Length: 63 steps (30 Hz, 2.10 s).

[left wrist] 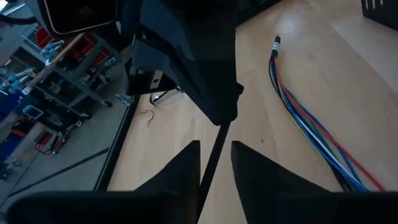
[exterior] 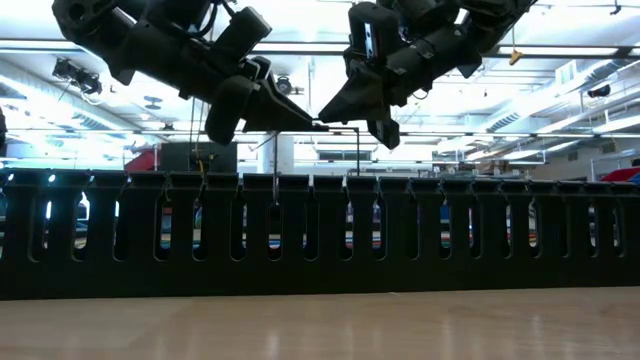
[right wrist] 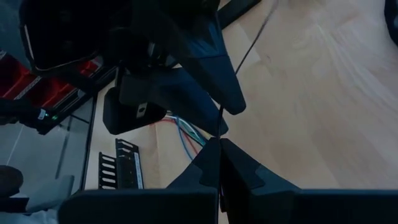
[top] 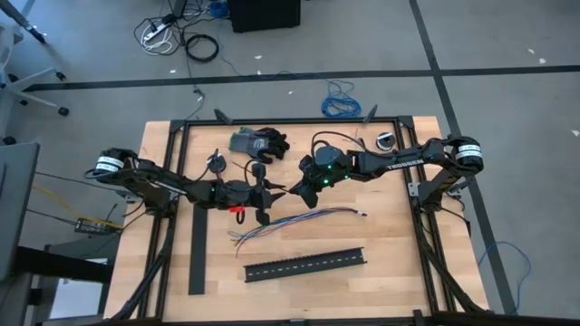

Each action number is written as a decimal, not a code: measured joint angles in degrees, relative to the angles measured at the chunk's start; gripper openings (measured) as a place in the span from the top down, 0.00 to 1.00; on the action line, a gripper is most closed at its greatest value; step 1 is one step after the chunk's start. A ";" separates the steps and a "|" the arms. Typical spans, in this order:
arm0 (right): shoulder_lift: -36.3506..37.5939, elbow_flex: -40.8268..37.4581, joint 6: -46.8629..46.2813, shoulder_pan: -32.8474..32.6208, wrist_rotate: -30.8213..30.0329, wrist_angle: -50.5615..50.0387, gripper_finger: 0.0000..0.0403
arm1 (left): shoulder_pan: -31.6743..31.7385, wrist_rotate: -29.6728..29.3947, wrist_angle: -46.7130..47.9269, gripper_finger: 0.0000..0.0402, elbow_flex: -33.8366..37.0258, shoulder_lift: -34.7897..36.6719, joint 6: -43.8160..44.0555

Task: Ziptie cables
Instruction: Wrap the cables together using the black zip tie

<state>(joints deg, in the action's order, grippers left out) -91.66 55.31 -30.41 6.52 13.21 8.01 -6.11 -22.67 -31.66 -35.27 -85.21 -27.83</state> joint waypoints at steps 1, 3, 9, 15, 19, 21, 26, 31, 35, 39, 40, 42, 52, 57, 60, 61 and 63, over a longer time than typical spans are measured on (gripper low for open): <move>0.00 0.00 0.00 -0.02 0.00 0.02 1.00 | 0.00 0.02 -0.15 0.80 0.00 0.00 0.01; 0.00 0.00 0.00 -0.02 0.00 0.08 1.00 | 0.00 0.02 -0.21 0.81 0.00 0.02 0.01; 0.00 0.00 -0.02 -0.04 0.00 0.09 1.00 | 0.00 0.04 -0.19 0.85 0.00 0.02 0.01; 0.00 0.00 -0.72 -0.02 0.00 1.09 1.00 | 0.00 0.04 -0.13 0.90 0.02 0.02 0.01; 0.00 0.00 -1.60 -0.02 0.64 2.75 1.00 | 0.00 0.07 -0.16 0.93 0.02 0.02 0.01; 0.00 0.00 -1.68 -0.03 0.74 2.86 1.00 | 0.00 0.08 -0.15 0.93 0.02 0.02 0.03; 0.00 0.00 -2.41 -0.04 0.76 2.80 1.00 | 0.00 0.13 -0.15 0.93 0.02 0.02 0.03; 0.00 0.00 -0.75 -0.04 0.90 2.86 1.00 | 0.00 0.26 -0.06 0.97 0.02 0.02 0.21; 0.00 0.00 0.92 -0.04 0.96 2.95 1.00 | 0.00 0.22 -0.08 0.99 0.02 0.02 0.87; 0.00 0.00 3.11 -0.07 0.90 3.25 0.95 | -0.01 -0.04 -0.20 1.00 0.02 0.02 1.49; 0.00 0.00 4.25 -0.07 0.90 3.26 0.94 | -0.01 -0.04 -0.19 1.00 0.02 0.02 1.52; 0.00 0.00 6.00 -0.07 0.92 3.28 0.90 | -0.02 -0.05 -0.17 1.00 0.02 0.02 2.15; 2.61 0.01 21.88 0.65 1.36 6.37 0.65 | -0.02 -0.39 0.50 1.00 0.02 0.02 7.50; 7.67 0.02 28.75 1.21 -3.15 2.25 0.60 | 0.00 -1.67 0.62 1.00 0.02 0.09 11.89; 10.63 0.05 31.00 1.36 -5.96 -2.52 0.60 | 0.00 -2.57 -0.09 1.00 -0.17 0.09 14.77; 11.31 0.07 31.43 1.33 -6.44 -4.15 0.60 | 0.00 -2.77 -0.06 1.00 -0.55 0.09 15.20; 12.25 0.07 31.67 1.33 -7.22 -7.30 0.61 | 0.08 -3.03 -0.29 1.00 -1.51 0.09 15.92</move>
<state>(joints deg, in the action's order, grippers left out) -79.41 55.37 1.26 7.86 5.99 0.71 -6.03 -25.71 -31.95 -36.78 -85.12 -11.91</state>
